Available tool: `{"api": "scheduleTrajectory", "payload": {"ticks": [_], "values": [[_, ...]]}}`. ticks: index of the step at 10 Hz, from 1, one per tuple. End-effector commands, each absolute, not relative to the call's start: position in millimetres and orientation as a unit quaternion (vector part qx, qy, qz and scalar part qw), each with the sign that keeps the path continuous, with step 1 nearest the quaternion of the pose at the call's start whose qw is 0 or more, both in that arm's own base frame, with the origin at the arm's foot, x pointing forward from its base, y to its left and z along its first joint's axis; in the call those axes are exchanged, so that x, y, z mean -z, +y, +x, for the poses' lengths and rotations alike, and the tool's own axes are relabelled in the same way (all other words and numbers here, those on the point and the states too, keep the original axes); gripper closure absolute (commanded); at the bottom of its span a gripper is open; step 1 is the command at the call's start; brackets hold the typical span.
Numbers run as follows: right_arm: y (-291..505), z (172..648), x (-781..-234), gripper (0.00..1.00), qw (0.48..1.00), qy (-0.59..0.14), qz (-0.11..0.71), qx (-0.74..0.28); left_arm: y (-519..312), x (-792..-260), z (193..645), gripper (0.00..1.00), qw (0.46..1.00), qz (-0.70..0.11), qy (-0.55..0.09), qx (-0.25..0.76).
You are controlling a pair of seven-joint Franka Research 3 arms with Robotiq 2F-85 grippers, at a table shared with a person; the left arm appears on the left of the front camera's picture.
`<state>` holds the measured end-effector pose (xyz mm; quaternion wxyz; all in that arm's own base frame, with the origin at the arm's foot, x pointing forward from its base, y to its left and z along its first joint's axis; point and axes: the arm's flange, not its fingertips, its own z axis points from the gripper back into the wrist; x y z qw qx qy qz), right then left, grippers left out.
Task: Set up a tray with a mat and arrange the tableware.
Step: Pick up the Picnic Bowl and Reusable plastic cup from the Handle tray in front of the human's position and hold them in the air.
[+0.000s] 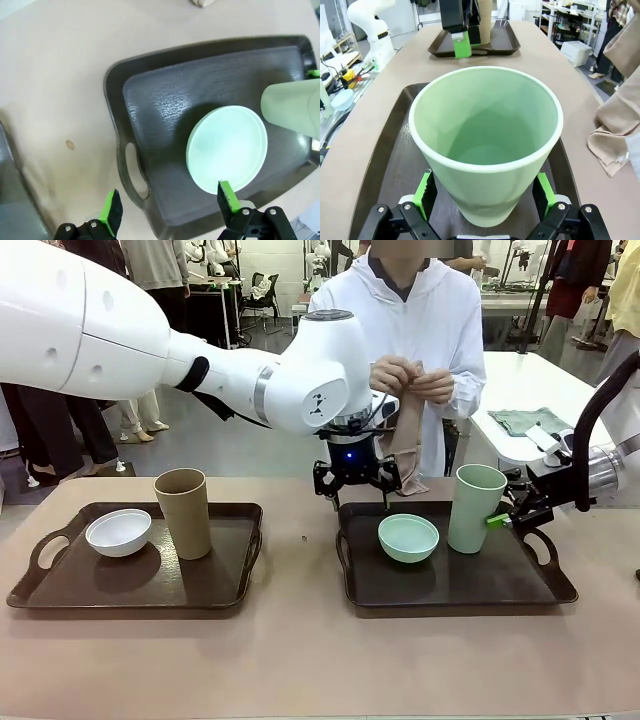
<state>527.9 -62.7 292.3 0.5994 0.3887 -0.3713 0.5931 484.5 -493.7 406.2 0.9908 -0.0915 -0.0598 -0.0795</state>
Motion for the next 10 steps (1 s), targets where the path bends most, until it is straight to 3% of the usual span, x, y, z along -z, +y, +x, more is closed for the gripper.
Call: {"api": "scheduleTrajectory", "payload": {"ticks": [1,10], "values": [[-59.6,532.3,-286.5,0.0,0.586,-0.372,0.396,-0.601,-514.0,-399.5,492.3,0.0,0.994,-0.07,-0.05,0.069],[-34.9,545.3,-261.6,0.0,0.564,-0.36,0.421,-0.612,-547.1,-350.6,502.3,0.0,0.996,-0.031,-0.038,0.081]]}}
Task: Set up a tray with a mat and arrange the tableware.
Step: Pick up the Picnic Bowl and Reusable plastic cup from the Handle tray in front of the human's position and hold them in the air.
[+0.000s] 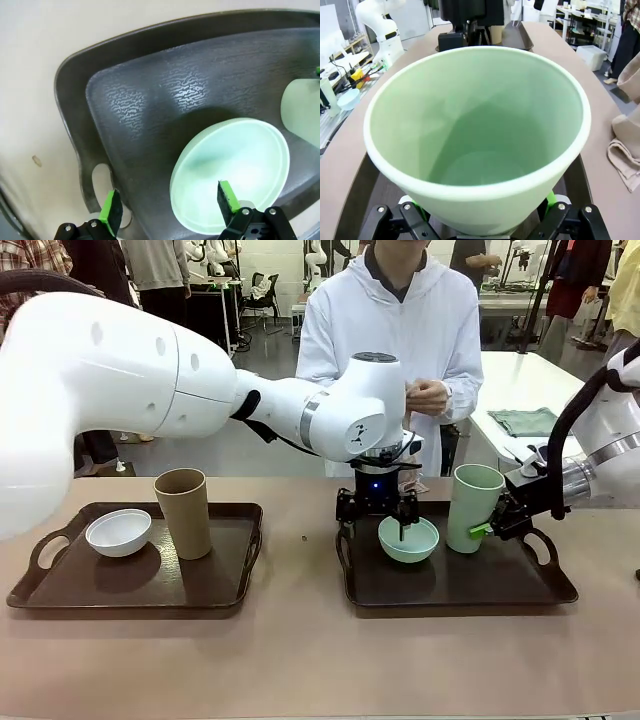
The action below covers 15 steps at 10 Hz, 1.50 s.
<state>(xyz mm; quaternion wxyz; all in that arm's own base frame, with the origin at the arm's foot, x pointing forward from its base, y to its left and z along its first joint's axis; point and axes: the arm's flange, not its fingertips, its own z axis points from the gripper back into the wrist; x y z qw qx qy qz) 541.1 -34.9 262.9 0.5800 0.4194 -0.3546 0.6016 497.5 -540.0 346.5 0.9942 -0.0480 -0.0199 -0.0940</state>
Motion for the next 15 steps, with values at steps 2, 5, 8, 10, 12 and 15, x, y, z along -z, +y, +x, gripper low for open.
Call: {"api": "scheduleTrajectory", "payload": {"ticks": [2,5,8,10,12,15], "values": [[-35.1,545.0,-261.1,0.58,0.554,-0.363,0.422,-0.62,-545.6,-350.0,503.8,0.51,0.995,-0.032,-0.048,0.076],[-34.4,545.0,-260.5,1.0,0.546,-0.362,0.425,-0.625,-543.9,-349.5,507.7,1.0,0.996,-0.039,-0.058,0.056],[-36.0,543.5,-260.0,0.76,0.543,-0.364,0.425,-0.626,-539.6,-341.1,511.8,1.0,0.997,-0.046,-0.047,0.044],[-37.3,542.9,-260.0,1.0,0.544,-0.364,0.424,-0.625,-539.8,-340.9,512.5,1.0,0.997,-0.049,-0.041,0.043],[-38.8,542.1,-262.4,1.0,0.542,-0.367,0.424,-0.626,-537.5,-345.8,511.2,1.0,0.997,-0.052,-0.04,0.042],[-38.7,536.7,-280.5,0.2,0.546,-0.369,0.424,-0.621,-531.0,-368.3,500.7,1.0,0.997,-0.043,-0.029,0.05]]}}
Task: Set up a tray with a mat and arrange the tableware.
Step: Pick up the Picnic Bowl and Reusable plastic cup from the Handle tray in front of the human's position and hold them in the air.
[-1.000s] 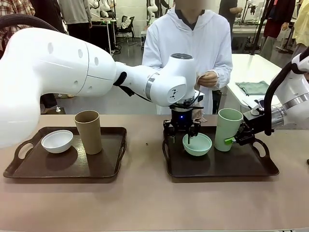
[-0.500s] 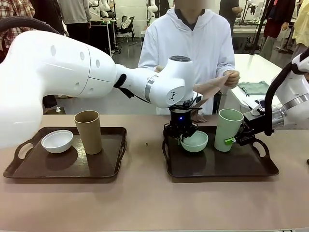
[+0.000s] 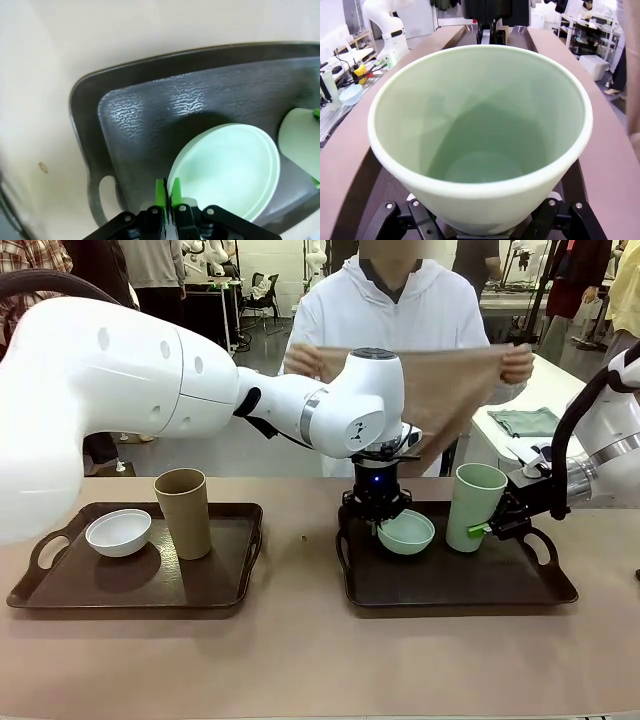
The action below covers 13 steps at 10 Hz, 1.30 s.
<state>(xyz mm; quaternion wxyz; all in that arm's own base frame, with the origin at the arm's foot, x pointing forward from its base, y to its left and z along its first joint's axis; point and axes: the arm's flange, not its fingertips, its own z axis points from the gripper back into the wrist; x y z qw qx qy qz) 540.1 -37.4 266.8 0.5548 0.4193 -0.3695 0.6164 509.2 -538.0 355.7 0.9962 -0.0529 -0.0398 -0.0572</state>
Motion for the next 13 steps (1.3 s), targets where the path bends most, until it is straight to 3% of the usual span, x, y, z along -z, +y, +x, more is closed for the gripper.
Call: {"api": "scheduleTrajectory", "payload": {"ticks": [1,5,9,12,13], "values": [[-39.0,527.1,-305.9,0.2,0.547,-0.365,0.419,-0.626,-523.6,-390.0,492.8,1.0,0.997,-0.051,-0.027,0.052],[-49.4,479.8,-403.1,0.2,0.571,-0.37,0.366,-0.635,-490.9,-490.4,446.5,1.0,0.993,-0.058,-0.084,0.061],[-38.5,427.3,-492.2,0.2,0.56,-0.394,0.326,-0.652,-490.2,-554.0,402.0,1.0,0.986,-0.062,-0.138,0.067],[-35.2,418.7,-508.1,0.2,0.547,-0.414,0.304,-0.661,-480.7,-574.4,387.2,1.0,0.982,-0.073,-0.163,0.057],[-39.0,422.8,-516.1,0.2,0.552,-0.407,0.311,-0.657,-498.3,-575.2,398.0,1.0,0.985,-0.074,-0.138,0.075]]}}
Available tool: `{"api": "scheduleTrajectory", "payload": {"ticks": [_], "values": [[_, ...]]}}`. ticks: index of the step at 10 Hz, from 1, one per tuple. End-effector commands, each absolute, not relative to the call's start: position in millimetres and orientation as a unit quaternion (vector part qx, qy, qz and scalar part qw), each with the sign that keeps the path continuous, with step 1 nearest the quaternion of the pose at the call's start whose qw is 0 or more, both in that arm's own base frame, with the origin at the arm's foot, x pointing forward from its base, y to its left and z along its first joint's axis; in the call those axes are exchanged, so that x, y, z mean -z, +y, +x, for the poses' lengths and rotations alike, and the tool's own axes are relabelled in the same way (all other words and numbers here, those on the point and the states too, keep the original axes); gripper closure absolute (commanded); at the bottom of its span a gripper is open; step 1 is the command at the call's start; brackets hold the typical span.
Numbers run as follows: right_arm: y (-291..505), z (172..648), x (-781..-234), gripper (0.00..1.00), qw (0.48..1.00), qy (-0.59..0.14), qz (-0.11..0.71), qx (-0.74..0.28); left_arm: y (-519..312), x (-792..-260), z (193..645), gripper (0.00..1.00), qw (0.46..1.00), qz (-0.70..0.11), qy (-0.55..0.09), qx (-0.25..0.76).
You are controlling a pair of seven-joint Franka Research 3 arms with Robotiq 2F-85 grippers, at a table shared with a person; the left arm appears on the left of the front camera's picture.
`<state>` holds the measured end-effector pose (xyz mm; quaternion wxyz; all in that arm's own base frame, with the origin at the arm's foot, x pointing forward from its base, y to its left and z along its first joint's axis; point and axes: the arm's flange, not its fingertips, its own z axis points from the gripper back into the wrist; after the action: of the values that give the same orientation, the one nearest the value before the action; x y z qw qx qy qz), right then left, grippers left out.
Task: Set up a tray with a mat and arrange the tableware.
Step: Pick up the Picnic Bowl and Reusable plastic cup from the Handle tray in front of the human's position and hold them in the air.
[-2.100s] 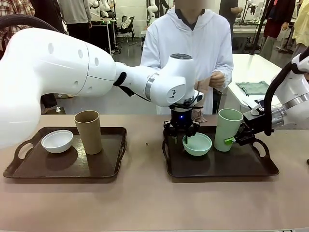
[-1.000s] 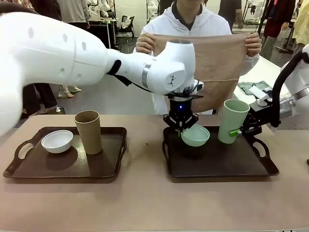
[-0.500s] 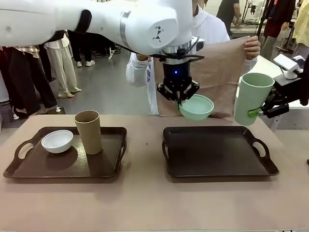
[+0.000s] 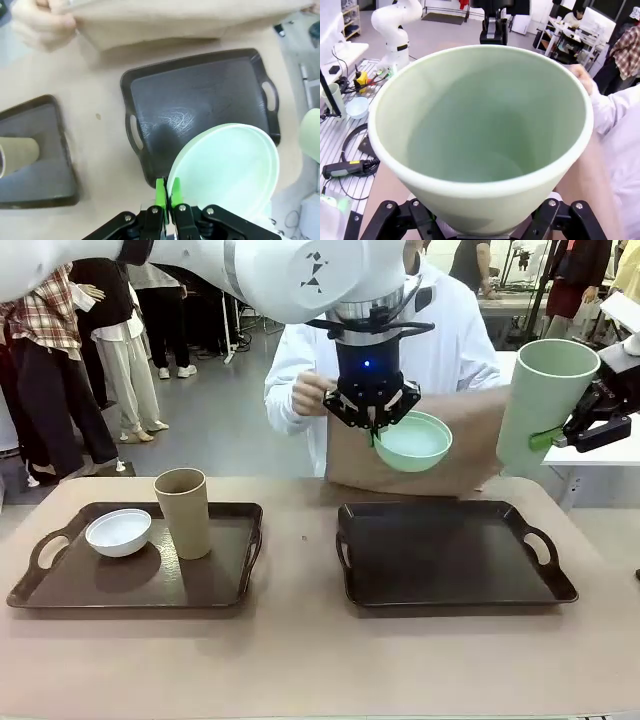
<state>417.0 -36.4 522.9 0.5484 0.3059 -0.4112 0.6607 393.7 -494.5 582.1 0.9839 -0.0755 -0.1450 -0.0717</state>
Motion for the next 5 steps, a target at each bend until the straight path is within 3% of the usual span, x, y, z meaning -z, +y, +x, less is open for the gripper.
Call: {"api": "scheduleTrajectory", "payload": {"ticks": [1,5], "values": [[-39.0,422.8,-516.1,0.2,0.552,-0.407,0.311,-0.657,-498.3,-575.2,398.0,1.0,0.985,-0.074,-0.138,0.075],[-39.0,422.8,-516.1,0.2,0.552,-0.407,0.311,-0.657,-498.3,-575.2,398.0,1.0,0.985,-0.074,-0.138,0.075]]}}
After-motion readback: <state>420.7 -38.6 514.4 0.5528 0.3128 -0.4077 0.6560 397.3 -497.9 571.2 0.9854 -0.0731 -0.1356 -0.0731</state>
